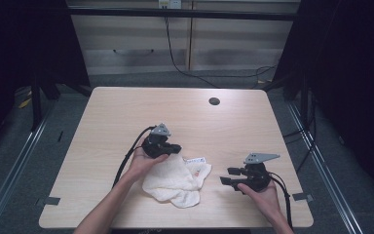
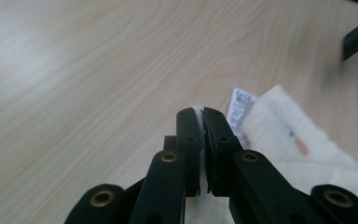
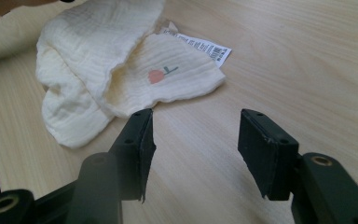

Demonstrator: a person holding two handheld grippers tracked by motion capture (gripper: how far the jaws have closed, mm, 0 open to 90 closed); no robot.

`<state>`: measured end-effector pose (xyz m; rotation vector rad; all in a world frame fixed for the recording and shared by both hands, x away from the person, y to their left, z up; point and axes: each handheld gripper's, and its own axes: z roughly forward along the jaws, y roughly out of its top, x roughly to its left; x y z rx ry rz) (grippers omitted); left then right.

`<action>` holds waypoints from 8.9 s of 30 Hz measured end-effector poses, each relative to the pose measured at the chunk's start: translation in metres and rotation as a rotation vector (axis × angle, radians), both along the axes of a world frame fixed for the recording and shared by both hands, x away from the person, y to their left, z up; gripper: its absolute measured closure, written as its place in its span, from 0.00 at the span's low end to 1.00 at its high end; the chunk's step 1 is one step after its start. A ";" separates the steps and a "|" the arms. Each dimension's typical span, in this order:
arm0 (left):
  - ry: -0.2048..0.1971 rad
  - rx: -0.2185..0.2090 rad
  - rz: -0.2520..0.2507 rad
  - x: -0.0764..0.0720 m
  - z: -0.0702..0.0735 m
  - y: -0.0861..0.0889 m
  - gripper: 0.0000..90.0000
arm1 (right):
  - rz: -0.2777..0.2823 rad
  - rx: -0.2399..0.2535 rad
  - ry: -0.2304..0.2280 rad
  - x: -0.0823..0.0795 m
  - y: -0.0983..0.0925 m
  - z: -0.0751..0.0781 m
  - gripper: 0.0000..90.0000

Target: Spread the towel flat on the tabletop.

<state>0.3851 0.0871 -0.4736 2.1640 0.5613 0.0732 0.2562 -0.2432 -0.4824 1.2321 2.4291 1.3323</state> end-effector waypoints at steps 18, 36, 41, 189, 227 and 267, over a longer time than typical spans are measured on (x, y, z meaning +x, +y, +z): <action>-0.168 -0.219 -0.088 -0.042 0.086 0.005 0.96 | 0.006 -0.005 0.009 0.000 0.002 -0.001 0.48; -0.265 -0.247 0.017 -0.050 0.138 0.038 0.96 | 0.008 -0.008 -0.003 0.002 0.004 0.001 0.47; -0.223 -0.214 0.140 -0.035 0.112 0.072 0.96 | 0.005 -0.011 0.000 0.002 0.005 0.000 0.47; -0.125 -0.249 0.227 -0.059 0.039 0.126 0.95 | 0.048 0.120 -0.172 0.051 -0.001 0.071 0.98; 0.022 -0.219 0.201 -0.098 0.002 0.150 0.70 | 0.124 0.105 -0.055 -0.016 0.005 0.015 0.80; 0.053 0.035 0.167 -0.037 -0.032 0.105 0.78 | 0.119 -0.058 0.042 0.063 0.046 -0.025 0.89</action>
